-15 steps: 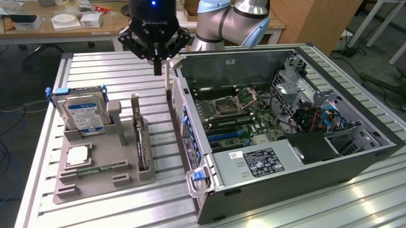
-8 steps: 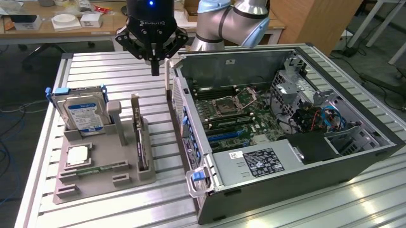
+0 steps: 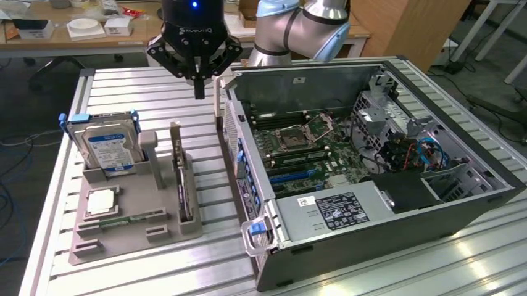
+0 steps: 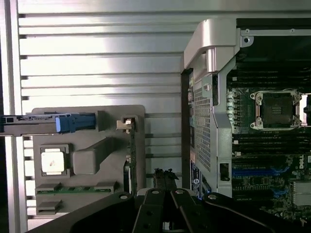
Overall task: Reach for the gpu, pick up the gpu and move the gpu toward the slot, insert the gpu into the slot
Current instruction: 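Reach for the gpu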
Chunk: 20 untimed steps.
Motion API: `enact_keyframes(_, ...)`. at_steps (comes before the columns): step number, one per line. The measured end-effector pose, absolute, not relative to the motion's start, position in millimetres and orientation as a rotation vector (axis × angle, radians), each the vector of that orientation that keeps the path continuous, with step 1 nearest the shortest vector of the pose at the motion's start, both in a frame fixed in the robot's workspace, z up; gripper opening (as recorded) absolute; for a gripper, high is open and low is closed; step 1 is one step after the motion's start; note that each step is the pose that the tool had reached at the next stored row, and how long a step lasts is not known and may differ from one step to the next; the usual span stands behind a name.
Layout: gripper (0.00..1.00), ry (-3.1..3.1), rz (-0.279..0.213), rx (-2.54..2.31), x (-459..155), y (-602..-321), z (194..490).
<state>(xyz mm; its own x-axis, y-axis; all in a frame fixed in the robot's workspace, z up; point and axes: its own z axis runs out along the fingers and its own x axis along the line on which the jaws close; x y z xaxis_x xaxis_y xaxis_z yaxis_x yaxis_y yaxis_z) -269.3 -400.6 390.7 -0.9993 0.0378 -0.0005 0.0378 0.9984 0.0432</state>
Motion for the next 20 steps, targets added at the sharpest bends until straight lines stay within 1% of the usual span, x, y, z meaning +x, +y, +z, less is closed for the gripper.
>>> enact_keyframes(20, 0.10, 3.141, 0.068, 0.010, -285.3, -401.7, 390.1)
